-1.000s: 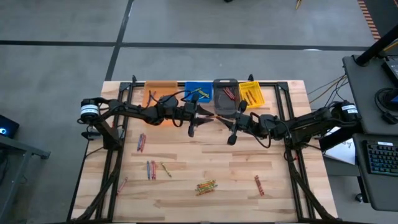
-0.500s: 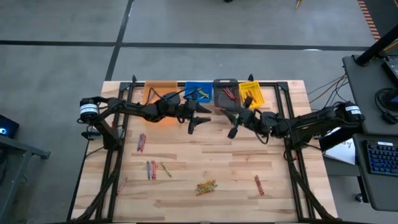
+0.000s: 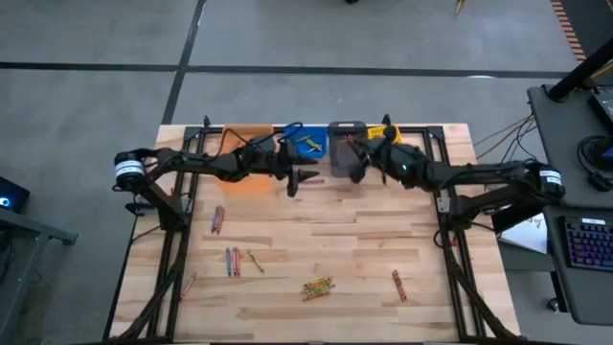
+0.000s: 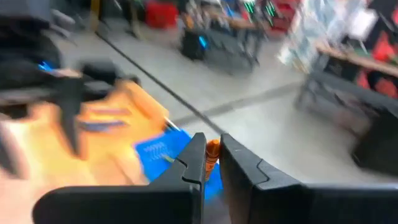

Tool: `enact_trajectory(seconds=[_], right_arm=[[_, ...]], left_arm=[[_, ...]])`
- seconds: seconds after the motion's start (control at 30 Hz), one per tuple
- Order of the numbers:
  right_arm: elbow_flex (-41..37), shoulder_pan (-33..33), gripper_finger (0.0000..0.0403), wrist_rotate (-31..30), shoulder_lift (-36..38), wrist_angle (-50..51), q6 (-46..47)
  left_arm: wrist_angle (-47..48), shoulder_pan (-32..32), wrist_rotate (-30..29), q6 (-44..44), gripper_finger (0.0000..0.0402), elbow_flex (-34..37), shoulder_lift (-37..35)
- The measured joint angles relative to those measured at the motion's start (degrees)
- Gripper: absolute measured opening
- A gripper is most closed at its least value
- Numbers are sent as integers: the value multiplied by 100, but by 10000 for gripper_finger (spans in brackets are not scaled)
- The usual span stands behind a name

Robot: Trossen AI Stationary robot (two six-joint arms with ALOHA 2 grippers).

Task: Sort crayons
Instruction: Put the orange crayon into the yellow bin

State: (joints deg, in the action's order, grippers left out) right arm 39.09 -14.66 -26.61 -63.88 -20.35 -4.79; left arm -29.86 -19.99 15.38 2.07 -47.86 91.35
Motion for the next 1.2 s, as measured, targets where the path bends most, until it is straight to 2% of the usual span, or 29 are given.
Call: enact_trajectory(seconds=[0.2,0.43,0.53,0.67,0.73,1.2], right_arm=[[890,-846,20,1,-7,2140,630],[1536,-1882,19,10,-7,4176,1474],[1644,-2349,18,417,-43,4819,1914],[1643,-2889,18,1512,-293,5060,2077],[1641,-3056,18,1806,-458,5178,2076],[1689,-3269,18,1864,-1128,5442,2080]], left_arm=[[3,0,0,0,166,0,-32],[-27,0,0,0,166,0,-32],[-138,0,0,-1,166,2,-32],[-328,0,0,0,166,-48,-32],[-357,0,0,33,166,-96,-32],[-350,7,2,74,166,-120,-32]])
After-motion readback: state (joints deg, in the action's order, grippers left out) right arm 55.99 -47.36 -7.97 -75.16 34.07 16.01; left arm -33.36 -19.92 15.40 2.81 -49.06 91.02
